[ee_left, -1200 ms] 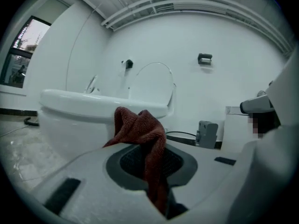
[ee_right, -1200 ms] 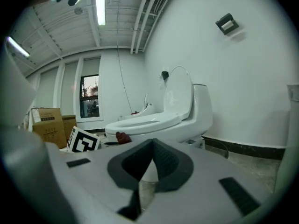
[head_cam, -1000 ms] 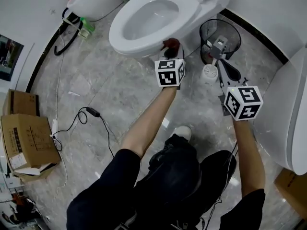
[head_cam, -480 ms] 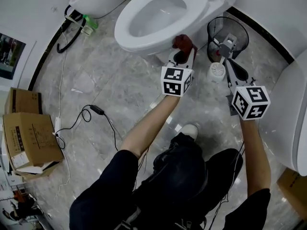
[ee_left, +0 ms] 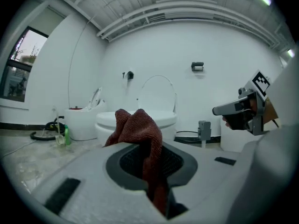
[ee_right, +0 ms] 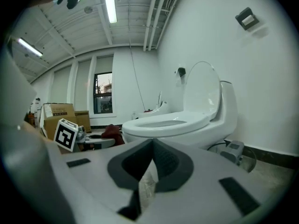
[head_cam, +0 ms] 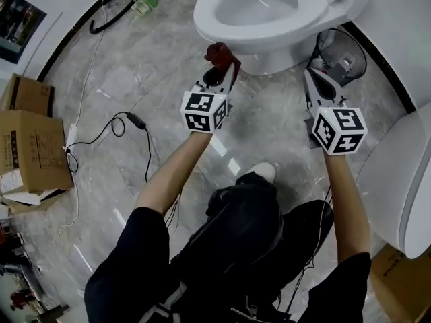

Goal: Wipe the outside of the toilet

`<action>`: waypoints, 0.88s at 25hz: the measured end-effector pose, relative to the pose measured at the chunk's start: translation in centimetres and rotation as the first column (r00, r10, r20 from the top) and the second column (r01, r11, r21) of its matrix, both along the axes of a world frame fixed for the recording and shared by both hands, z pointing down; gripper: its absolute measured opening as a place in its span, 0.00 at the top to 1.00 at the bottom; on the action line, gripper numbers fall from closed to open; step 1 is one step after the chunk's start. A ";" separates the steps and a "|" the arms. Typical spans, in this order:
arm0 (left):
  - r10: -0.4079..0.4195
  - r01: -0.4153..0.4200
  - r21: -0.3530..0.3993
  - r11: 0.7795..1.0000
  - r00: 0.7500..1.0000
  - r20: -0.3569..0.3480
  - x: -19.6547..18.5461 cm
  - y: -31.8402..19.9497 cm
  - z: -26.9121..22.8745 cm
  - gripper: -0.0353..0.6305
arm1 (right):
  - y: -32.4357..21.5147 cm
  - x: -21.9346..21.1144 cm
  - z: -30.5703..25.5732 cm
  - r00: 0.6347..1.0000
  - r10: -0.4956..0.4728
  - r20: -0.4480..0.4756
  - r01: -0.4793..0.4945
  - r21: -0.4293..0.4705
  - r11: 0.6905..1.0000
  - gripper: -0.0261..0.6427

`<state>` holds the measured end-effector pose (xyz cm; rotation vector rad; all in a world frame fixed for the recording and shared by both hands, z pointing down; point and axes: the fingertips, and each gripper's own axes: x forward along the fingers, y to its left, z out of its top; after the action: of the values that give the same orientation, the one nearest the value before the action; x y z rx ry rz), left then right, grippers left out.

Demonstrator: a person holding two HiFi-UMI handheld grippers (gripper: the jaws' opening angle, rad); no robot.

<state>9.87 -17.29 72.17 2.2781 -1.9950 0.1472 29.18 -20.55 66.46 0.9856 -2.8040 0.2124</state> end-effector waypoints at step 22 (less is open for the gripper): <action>-0.056 0.058 -0.050 0.997 0.998 0.027 -0.9 -5.4 7.5 0.87 | 0.4 4.1 2.3 0.994 0.097 -0.052 -0.098 -0.020 0.995 0.96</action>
<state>8.98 -22.65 79.66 2.1976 -2.0421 0.2207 33.33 -20.11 68.76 1.1081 -2.7039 0.2274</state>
